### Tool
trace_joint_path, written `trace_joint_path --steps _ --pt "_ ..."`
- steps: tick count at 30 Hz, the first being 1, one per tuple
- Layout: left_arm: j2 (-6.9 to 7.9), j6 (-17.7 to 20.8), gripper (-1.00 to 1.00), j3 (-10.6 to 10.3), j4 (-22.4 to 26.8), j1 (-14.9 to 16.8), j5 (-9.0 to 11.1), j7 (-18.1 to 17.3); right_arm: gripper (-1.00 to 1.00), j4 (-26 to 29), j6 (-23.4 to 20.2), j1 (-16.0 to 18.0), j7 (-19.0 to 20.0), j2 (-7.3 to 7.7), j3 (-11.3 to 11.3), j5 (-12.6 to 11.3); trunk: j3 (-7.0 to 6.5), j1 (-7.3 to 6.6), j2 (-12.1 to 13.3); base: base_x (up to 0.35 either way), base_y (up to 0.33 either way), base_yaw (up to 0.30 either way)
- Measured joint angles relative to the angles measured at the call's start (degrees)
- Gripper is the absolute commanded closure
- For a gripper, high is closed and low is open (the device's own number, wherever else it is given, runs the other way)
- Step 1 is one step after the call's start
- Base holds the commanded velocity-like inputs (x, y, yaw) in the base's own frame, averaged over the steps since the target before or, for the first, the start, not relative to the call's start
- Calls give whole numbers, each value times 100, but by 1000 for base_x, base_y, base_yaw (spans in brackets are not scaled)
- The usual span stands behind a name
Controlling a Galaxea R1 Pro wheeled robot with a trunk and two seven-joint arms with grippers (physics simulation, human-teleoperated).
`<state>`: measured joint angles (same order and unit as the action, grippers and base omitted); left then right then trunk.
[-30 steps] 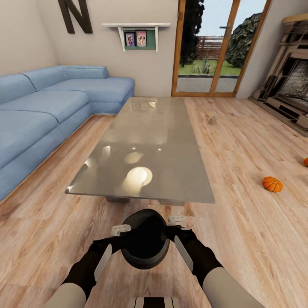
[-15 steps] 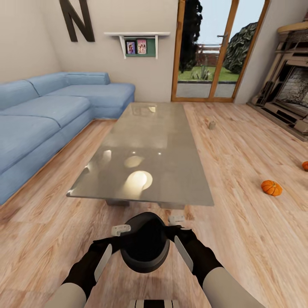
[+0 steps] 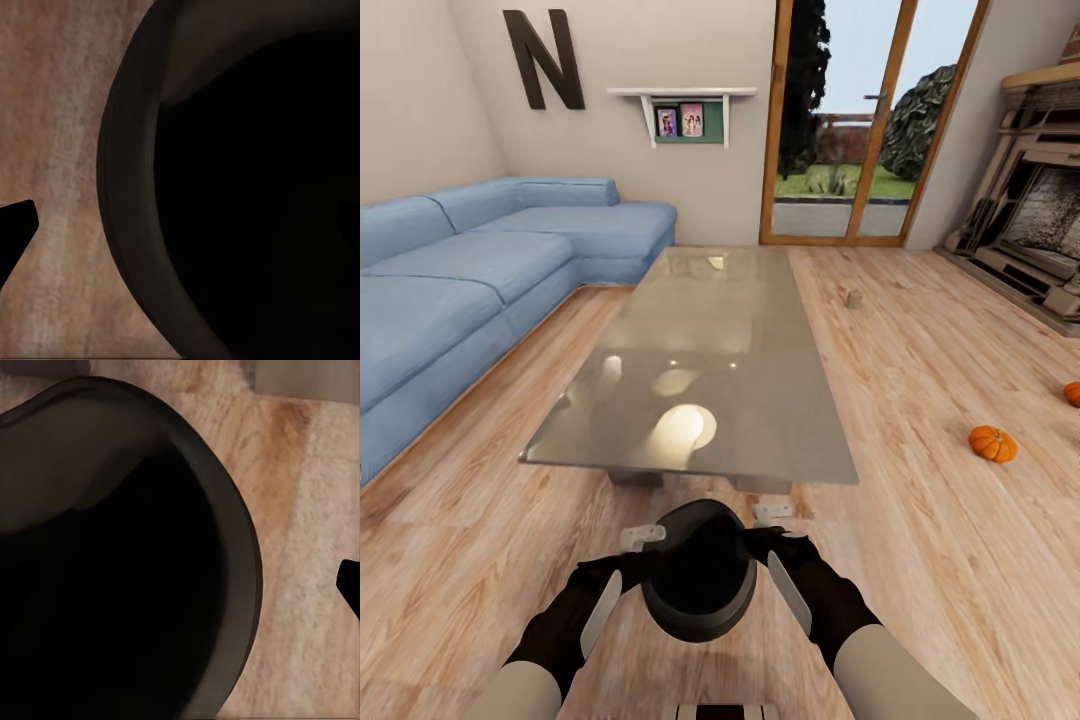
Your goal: Place each of the two pumpkins and all three candles from the living room inside a cabinet in the living room (use any cabinet), then make sure every cabinet is closed, and position the cauldron so it is next to a table in the living room.
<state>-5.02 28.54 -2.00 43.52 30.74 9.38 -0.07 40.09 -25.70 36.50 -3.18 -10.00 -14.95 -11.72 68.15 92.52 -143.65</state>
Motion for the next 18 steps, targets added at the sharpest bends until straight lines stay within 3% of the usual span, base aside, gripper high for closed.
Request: trace_joint_path --steps 9,18 --pt "0 0 -100 -7 0 1 -4 2 -100 0 0 3 0 0 0 0 0 2 0 -263 0 0" --pt "-13 0 -100 -14 6 -1 6 5 -100 0 0 2 0 0 0 -4 0 -1 0 -33 0 0"
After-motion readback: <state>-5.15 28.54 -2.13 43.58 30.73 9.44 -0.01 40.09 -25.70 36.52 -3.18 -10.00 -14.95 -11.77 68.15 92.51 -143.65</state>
